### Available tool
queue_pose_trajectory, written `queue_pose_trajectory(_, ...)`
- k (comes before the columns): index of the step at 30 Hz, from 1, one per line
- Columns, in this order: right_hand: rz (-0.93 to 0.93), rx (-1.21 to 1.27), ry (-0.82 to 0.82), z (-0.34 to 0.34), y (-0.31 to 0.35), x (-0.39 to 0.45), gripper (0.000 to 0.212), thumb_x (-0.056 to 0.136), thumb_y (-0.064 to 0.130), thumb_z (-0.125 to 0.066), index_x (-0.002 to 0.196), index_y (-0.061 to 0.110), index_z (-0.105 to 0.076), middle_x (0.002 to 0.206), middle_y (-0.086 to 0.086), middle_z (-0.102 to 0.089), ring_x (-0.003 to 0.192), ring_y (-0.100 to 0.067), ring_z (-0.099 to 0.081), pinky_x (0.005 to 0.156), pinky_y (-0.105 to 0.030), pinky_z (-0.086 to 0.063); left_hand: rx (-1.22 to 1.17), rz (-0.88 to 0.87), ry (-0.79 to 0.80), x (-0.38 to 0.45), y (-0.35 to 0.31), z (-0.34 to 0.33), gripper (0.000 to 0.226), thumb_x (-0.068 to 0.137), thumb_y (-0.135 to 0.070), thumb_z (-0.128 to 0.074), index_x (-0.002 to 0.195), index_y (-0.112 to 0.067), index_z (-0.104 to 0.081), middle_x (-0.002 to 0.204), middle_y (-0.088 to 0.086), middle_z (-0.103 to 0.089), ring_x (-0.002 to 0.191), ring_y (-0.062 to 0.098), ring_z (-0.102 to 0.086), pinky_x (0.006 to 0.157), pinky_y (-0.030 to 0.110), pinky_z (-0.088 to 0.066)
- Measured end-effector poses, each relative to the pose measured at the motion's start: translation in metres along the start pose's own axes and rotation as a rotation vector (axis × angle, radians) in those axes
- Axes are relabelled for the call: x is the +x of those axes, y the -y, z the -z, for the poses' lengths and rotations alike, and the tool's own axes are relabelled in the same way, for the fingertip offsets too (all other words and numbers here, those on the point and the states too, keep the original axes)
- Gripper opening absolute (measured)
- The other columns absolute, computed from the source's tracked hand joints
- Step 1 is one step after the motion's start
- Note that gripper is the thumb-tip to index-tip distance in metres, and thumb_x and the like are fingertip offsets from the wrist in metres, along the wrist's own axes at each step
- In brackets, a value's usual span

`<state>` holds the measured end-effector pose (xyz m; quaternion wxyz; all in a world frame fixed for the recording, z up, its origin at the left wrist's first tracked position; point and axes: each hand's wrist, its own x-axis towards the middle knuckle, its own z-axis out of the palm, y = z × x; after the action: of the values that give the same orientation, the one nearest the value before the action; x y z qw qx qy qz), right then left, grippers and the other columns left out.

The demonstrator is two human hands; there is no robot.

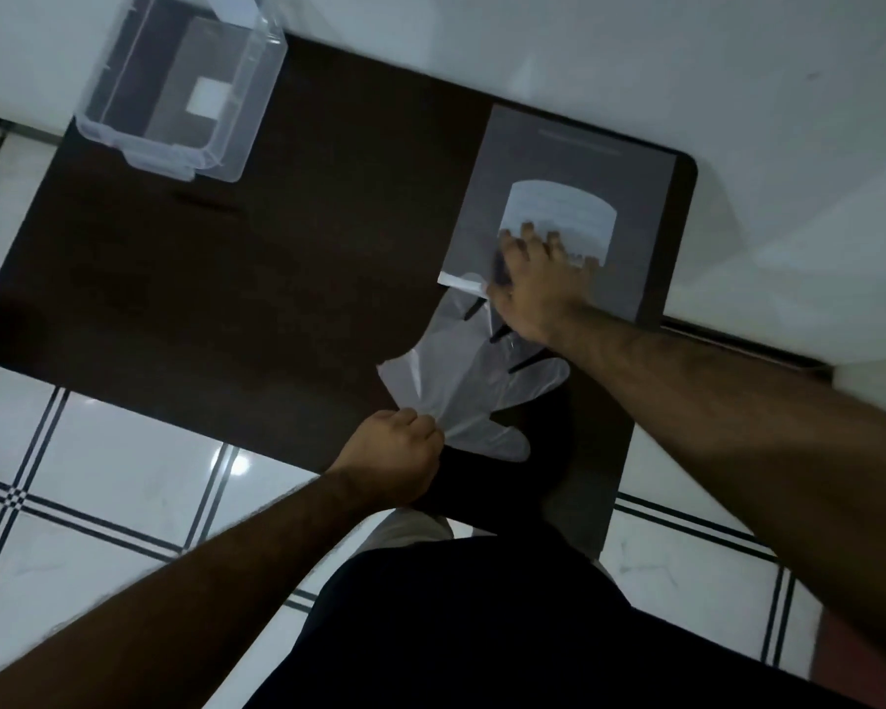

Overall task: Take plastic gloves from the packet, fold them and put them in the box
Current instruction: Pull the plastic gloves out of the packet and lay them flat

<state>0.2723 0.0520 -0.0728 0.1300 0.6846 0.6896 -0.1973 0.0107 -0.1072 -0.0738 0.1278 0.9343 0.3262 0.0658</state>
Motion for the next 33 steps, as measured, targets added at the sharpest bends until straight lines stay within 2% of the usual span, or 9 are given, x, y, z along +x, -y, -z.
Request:
queue_pose_trajectory(4, 0.1, -0.023, -0.044, -0.024, 0.016, -0.037, 0.078, 0.105, 0.065, -0.039, 0.169, 0.025, -0.02, 0.179, -0.008, -0.017, 0.164, -0.039, -0.017, 0.12, -0.081, -0.02, -0.011, 0.121, 0.032, -0.014, -0.001, 0.003, 0.033, 0.095, -0.038, -0.066, 0.095, -0.008, -0.079, 0.079, 0.006, -0.073, 0.058, 0.029, -0.065, 0.053, 0.035, -0.052)
queue_pose_trajectory(9, 0.203, -0.12, -0.102, -0.051, 0.03, -0.074, 0.083, 0.106, 0.068, -0.032, 0.172, 0.021, -0.015, 0.181, -0.01, -0.011, 0.166, -0.037, -0.01, 0.126, -0.075, -0.007, -0.006, 0.177, -0.141, -0.02, 0.019, 0.019, 0.038, 0.097, -0.04, -0.07, 0.116, -0.008, -0.079, 0.087, 0.007, -0.076, 0.068, 0.03, -0.069, 0.06, 0.035, -0.054)
queue_pose_trajectory(12, 0.236, -0.111, -0.102, -0.069, 0.04, -0.097, 0.087, 0.104, 0.069, -0.033, 0.173, 0.019, -0.011, 0.182, -0.011, -0.004, 0.167, -0.035, -0.002, 0.128, -0.073, -0.002, -0.023, 0.358, 0.036, -0.012, 0.05, 0.014, 0.057, 0.105, -0.049, -0.048, 0.15, -0.014, -0.06, 0.143, 0.011, -0.07, 0.127, 0.034, -0.067, 0.105, 0.05, -0.054)
queue_pose_trajectory(13, 0.238, -0.104, -0.088, -0.074, 0.044, -0.103, 0.088, 0.104, 0.071, -0.03, 0.173, 0.019, -0.008, 0.182, -0.011, -0.001, 0.167, -0.034, 0.002, 0.128, -0.071, 0.001, -0.012, 0.382, 0.127, -0.01, 0.06, 0.011, 0.064, 0.107, -0.052, -0.04, 0.16, -0.018, -0.049, 0.161, 0.008, -0.056, 0.148, 0.031, -0.052, 0.12, 0.053, -0.042)
queue_pose_trajectory(15, 0.244, -0.092, -0.033, -0.083, 0.052, -0.115, 0.088, 0.105, 0.072, -0.024, 0.173, 0.021, -0.003, 0.182, -0.009, 0.005, 0.167, -0.031, 0.009, 0.127, -0.066, 0.01, 0.039, 0.321, 0.214, -0.013, 0.076, 0.004, 0.066, 0.109, -0.054, -0.03, 0.167, -0.021, -0.038, 0.173, 0.005, -0.04, 0.162, 0.026, -0.031, 0.132, 0.054, -0.022)
queue_pose_trajectory(18, 0.285, -0.096, 0.012, -0.094, 0.061, -0.132, 0.087, 0.105, 0.074, -0.022, 0.173, 0.022, -0.005, 0.182, -0.008, 0.002, 0.167, -0.03, 0.008, 0.127, -0.065, 0.015, 0.138, 0.175, 0.216, -0.028, 0.087, 0.0, 0.06, 0.111, -0.05, -0.036, 0.16, -0.02, -0.051, 0.166, 0.006, -0.051, 0.16, 0.03, -0.037, 0.13, 0.06, -0.025)
queue_pose_trajectory(24, 0.428, -0.132, 0.012, -0.107, 0.069, -0.148, 0.084, 0.105, 0.074, -0.02, 0.173, 0.026, -0.01, 0.181, -0.009, -0.006, 0.167, -0.032, 0.005, 0.126, -0.07, 0.012, 0.145, 0.176, 0.131, -0.07, 0.078, 0.002, 0.052, 0.108, -0.049, -0.049, 0.144, -0.016, -0.068, 0.153, 0.008, -0.064, 0.151, 0.034, -0.05, 0.127, 0.063, -0.029)
queue_pose_trajectory(28, 0.548, -0.194, 0.036, -0.107, 0.065, -0.15, 0.082, 0.107, 0.071, -0.025, 0.172, 0.027, -0.003, 0.18, -0.009, 0.003, 0.166, -0.032, 0.007, 0.126, -0.07, 0.013, 0.118, 0.165, 0.057, -0.097, 0.07, 0.003, 0.043, 0.106, -0.044, -0.061, 0.132, -0.014, -0.075, 0.142, 0.009, -0.072, 0.141, 0.034, -0.06, 0.125, 0.062, -0.032)
queue_pose_trajectory(33, 0.599, -0.235, 0.115, -0.093, 0.058, -0.148, 0.081, 0.106, 0.07, -0.022, 0.172, 0.03, 0.004, 0.179, -0.005, 0.014, 0.165, -0.029, 0.018, 0.124, -0.065, 0.023, 0.104, 0.222, 0.068, -0.11, 0.06, 0.008, 0.04, 0.103, -0.042, -0.058, 0.127, -0.016, -0.078, 0.13, 0.005, -0.078, 0.13, 0.03, -0.067, 0.122, 0.059, -0.039)
